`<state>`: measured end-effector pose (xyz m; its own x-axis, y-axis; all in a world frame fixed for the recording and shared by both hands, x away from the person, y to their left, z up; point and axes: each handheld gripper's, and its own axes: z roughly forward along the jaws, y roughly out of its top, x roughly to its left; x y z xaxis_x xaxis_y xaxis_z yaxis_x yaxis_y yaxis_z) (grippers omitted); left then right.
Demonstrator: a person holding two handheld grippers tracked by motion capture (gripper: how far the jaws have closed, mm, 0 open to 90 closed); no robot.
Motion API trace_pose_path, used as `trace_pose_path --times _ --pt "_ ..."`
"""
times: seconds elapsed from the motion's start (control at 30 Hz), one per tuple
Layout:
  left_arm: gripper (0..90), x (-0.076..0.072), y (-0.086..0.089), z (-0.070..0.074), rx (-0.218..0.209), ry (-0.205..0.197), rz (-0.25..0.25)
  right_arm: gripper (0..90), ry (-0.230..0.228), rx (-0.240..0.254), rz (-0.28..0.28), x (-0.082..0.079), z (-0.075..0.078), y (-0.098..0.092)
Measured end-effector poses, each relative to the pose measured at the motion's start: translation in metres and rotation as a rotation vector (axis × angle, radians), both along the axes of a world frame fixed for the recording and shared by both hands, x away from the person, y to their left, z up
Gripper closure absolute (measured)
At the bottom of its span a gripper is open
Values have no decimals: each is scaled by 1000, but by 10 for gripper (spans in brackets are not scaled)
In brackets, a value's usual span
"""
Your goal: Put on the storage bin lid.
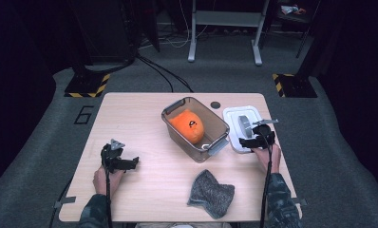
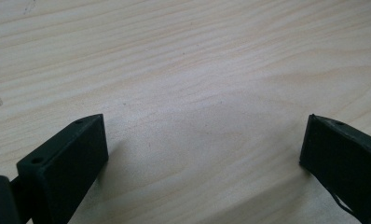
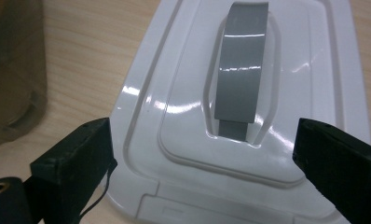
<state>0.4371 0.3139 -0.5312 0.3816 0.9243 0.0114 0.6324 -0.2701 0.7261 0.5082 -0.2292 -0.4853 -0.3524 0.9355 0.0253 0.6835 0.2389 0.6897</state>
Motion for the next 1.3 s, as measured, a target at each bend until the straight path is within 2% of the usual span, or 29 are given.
trace_pose_path --times 0.23,0.3,0.43,0.47,0.53,0.57,0.63,0.7,0.8,0.83,0.93,1.03,1.17,1.3 --pt "3 0 0 0 1 0 -1 41 33 14 -16 21 0 0" --pt "3 0 0 0 1 -1 0 46 23 4 -16 24 1 1" --pt "3 0 0 0 0 0 -1 59 38 19 -24 35 3 2" --pt "3 0 0 0 0 -1 -1 60 33 6 -24 37 3 2" --pt "3 0 0 0 0 -1 -1 62 54 11 -24 43 3 3" --pt "3 0 0 0 0 -1 -1 82 59 13 -32 46 3 3" --pt "3 0 0 0 1 0 -1 129 28 -8 -24 51 4 4" --pt "3 0 1 0 2 2 -4 141 63 0 -33 56 3 6" --pt "3 0 0 0 -1 0 -3 210 61 -7 -51 60 4 9" --pt "3 0 1 0 2 2 -4 239 34 -24 -40 62 4 9" --pt "3 0 1 0 1 2 -6 318 14 -60 -60 64 3 12" --pt "3 1 1 0 0 2 -6 400 24 -74 -76 67 -1 12" --pt "3 1 1 0 -2 2 -6 489 46 -56 -91 68 -6 13" --pt "3 1 1 0 -3 2 -5 579 41 -56 -94 70 -8 14"
